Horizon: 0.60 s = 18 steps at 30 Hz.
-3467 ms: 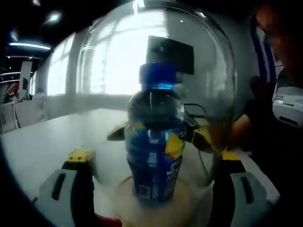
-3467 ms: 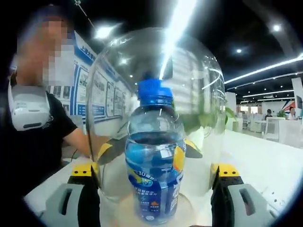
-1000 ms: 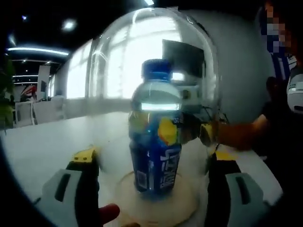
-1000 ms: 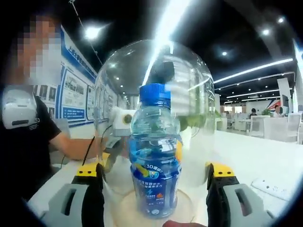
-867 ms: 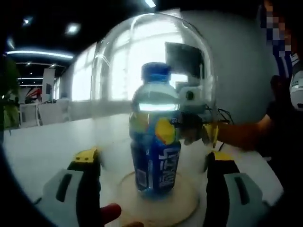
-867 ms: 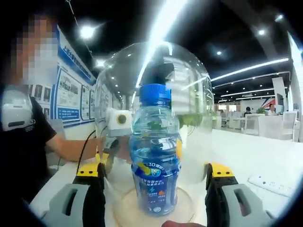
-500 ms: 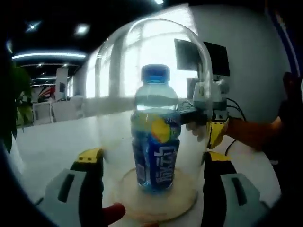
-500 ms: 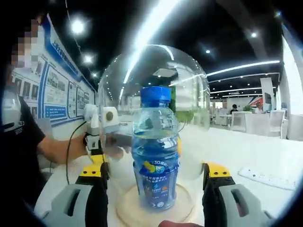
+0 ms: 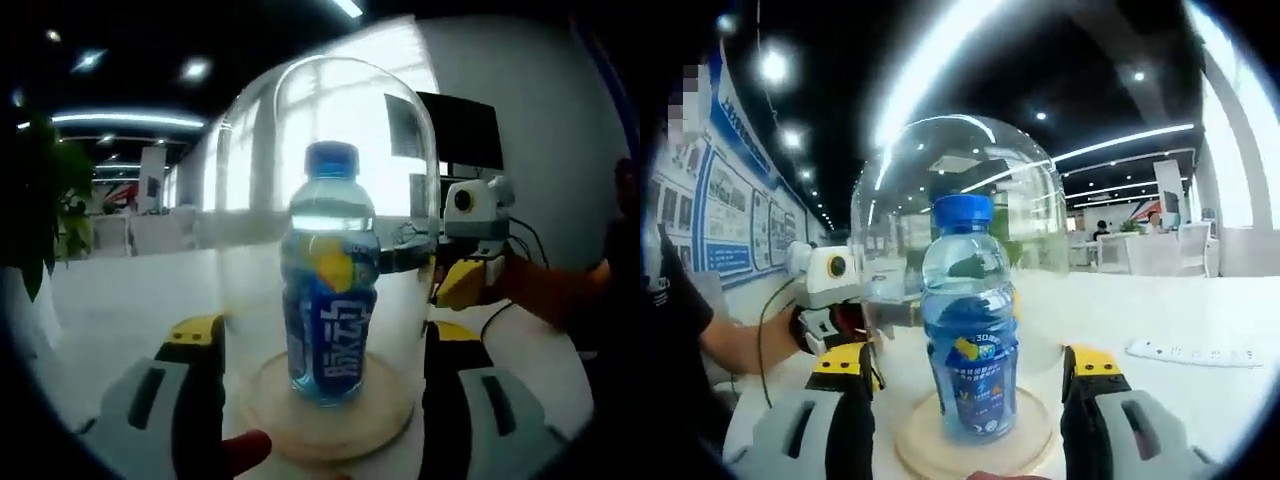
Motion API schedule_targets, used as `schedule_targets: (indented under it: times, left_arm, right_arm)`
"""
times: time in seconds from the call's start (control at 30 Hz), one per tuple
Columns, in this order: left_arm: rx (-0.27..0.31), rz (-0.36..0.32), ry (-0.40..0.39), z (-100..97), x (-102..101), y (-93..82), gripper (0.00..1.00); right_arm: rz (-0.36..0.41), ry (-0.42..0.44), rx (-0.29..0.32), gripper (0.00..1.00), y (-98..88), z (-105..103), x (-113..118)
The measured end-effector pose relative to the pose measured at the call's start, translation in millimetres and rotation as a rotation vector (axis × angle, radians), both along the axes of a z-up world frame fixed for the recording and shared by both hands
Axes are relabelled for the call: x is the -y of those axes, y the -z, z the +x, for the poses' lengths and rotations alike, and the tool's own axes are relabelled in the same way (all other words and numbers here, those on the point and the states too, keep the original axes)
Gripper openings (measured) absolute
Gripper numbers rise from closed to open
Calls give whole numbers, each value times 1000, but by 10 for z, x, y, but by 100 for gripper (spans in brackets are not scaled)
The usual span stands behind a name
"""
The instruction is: Open the cover put in the Mizone put the cover back on
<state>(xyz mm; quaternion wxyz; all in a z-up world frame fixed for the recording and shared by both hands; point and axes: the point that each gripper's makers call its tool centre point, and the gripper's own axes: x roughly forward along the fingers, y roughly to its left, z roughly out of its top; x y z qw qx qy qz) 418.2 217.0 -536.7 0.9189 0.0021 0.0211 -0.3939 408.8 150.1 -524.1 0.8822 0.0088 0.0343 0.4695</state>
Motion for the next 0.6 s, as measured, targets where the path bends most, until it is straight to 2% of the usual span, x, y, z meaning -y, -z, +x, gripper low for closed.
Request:
schedule_targets:
  times: [0.17,0.47,0.6]
  left_arm:
    - [-12,-16,-15,-74,-78,9,58]
    - [-11,-39,-36,-153,-147,16,49]
    - [8,-27,-45,-186,-152,-5,46]
  right_arm:
    - [-27,27,31,62,0,-37,43]
    - [-46,66,50,55,1,-77,102]
    - [-76,77,92,52,42,-101,121]
